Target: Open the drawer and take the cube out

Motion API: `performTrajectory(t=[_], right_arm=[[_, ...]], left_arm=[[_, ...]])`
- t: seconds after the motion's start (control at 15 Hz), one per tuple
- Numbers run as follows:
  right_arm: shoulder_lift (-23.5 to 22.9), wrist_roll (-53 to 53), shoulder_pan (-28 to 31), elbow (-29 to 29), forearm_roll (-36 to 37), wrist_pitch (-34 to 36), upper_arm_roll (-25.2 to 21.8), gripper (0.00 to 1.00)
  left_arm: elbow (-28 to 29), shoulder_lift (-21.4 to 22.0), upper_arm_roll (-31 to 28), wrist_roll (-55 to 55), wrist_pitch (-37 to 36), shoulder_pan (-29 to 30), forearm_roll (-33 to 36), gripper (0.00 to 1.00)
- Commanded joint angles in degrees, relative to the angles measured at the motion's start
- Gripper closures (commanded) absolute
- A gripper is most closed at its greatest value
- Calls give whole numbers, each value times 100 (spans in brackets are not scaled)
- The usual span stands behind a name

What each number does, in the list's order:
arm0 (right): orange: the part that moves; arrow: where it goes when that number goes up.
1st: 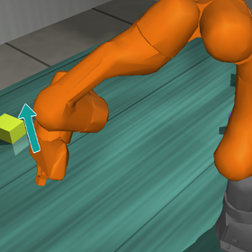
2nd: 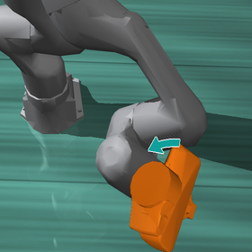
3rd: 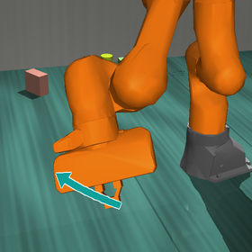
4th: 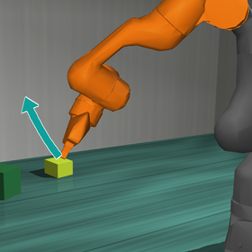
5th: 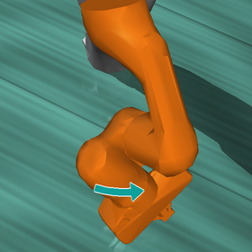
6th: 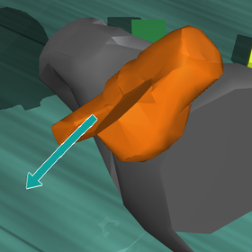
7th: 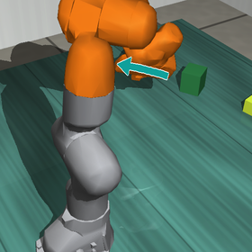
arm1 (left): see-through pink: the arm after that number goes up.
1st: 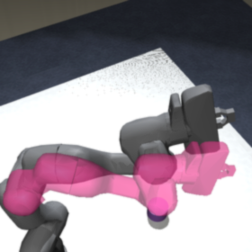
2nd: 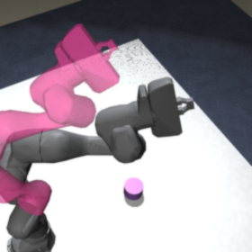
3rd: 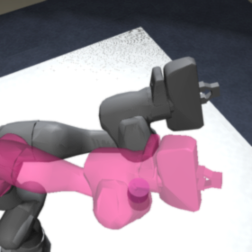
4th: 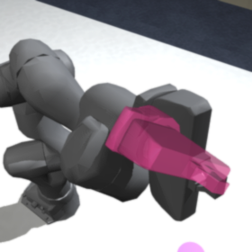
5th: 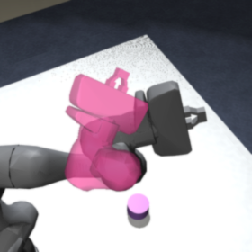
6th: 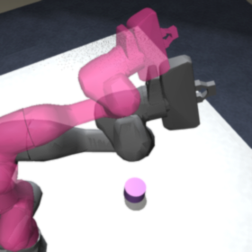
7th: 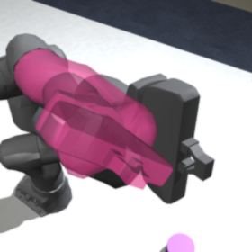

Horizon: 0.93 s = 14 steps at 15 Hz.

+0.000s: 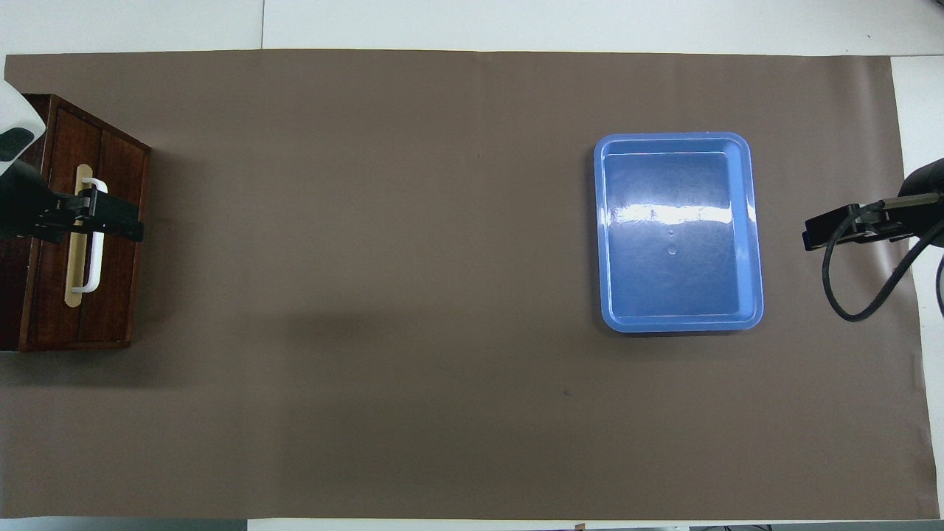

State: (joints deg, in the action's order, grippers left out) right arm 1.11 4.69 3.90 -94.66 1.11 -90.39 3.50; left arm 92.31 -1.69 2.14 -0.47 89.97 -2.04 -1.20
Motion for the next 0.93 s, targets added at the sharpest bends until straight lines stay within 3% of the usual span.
performTrajectory(t=[0.0,0.47,0.86], right_arm=[[144,120,85,-149,56,3,64,0],[144,120,85,-149,56,3,64,0],[144,120,85,-149,56,3,64,0]], left_arm=[[-99,-60,-65,73,12,-77,-47,0],[6,45,-65,99,170,-8,5,0],[595,82,-21,56,856,-341,1286,0]])
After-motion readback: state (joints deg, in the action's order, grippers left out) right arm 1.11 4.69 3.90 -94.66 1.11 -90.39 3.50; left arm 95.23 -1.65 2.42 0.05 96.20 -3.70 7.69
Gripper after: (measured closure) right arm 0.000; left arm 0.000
